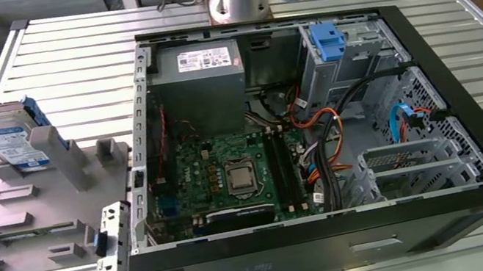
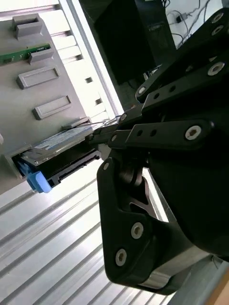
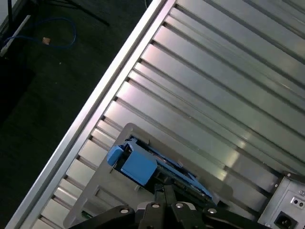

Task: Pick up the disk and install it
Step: 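Pick up the disk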

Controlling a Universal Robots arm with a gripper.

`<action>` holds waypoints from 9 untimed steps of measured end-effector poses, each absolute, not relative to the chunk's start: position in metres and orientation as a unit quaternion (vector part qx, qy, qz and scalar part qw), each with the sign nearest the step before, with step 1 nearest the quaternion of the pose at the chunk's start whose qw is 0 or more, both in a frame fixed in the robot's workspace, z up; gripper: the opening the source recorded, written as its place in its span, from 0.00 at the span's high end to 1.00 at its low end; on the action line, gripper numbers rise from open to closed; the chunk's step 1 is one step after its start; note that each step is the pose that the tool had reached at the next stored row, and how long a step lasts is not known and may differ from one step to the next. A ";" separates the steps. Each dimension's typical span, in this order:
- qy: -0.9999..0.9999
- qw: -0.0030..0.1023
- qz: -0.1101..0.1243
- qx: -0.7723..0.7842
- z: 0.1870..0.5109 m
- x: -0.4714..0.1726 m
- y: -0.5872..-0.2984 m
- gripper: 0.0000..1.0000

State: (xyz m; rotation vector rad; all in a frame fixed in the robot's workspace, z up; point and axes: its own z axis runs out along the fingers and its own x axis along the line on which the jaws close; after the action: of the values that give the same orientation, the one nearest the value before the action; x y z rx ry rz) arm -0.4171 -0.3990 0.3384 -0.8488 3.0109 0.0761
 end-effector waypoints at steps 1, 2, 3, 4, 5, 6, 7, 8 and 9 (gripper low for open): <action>0.960 0.006 0.024 -0.280 0.338 -0.417 -0.399 0.89; 0.957 0.006 0.024 -0.289 0.338 -0.417 -0.399 0.89; 0.954 0.006 0.024 -0.298 0.338 -0.417 -0.399 0.89; 0.952 0.005 0.025 -0.306 0.338 -0.417 -0.399 0.89; 0.949 0.005 0.025 -0.315 0.338 -0.417 -0.399 0.89; 0.946 0.005 0.025 -0.323 0.338 -0.417 -0.399 0.89; 0.943 0.005 0.025 -0.332 0.338 -0.417 -0.399 0.89; 0.940 0.004 0.025 -0.341 0.338 -0.417 -0.399 0.89; 0.937 0.004 0.025 -0.349 0.338 -0.417 -0.399 0.89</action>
State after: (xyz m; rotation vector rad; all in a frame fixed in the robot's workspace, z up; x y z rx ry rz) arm -0.4171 -0.3990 0.3381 -1.0949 2.9347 0.0775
